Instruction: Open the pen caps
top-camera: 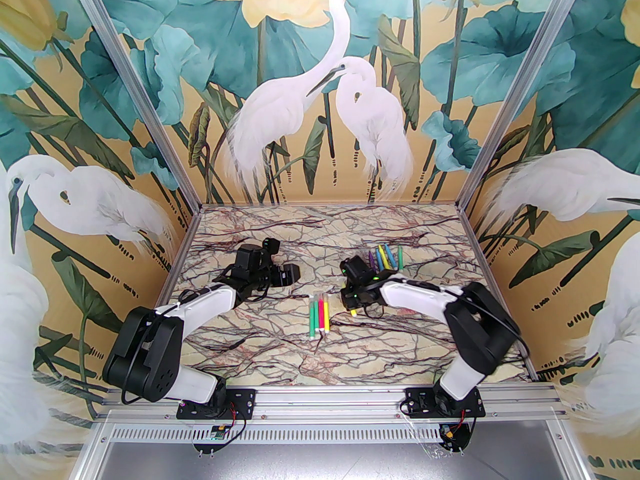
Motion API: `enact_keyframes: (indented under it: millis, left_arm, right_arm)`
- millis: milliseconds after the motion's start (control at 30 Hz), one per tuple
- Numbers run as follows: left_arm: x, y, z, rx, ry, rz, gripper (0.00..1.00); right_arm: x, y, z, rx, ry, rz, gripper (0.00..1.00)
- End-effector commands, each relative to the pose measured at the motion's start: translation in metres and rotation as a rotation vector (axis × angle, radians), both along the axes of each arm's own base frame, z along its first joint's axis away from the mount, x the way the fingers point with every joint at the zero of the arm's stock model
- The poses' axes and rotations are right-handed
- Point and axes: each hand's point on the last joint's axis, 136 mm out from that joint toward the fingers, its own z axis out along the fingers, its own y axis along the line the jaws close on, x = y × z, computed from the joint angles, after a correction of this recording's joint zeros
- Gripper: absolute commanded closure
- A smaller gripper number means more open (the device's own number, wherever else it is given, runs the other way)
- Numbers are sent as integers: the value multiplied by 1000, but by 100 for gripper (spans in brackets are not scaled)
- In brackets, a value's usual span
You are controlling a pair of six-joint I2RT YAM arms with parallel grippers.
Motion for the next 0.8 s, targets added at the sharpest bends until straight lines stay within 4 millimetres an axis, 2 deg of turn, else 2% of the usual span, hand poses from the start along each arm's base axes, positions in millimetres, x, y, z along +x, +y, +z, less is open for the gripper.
enact_keyframes:
  millis: [0,333,567,767]
  left_arm:
    - [-2,-28,19,-141,-23,-86,26]
    - [-7,-68,29,-242,1,-195,31]
    - [-11,-95,34,-275,9,-265,35]
    - [-8,-107,36,-292,14,-281,36]
  right_arm:
    - [6,6,17,100,-53,27,100]
    - [10,10,55,228,-192,83,100]
    - [8,18,64,266,-204,126,100]
    - [7,22,70,289,-211,147,100]
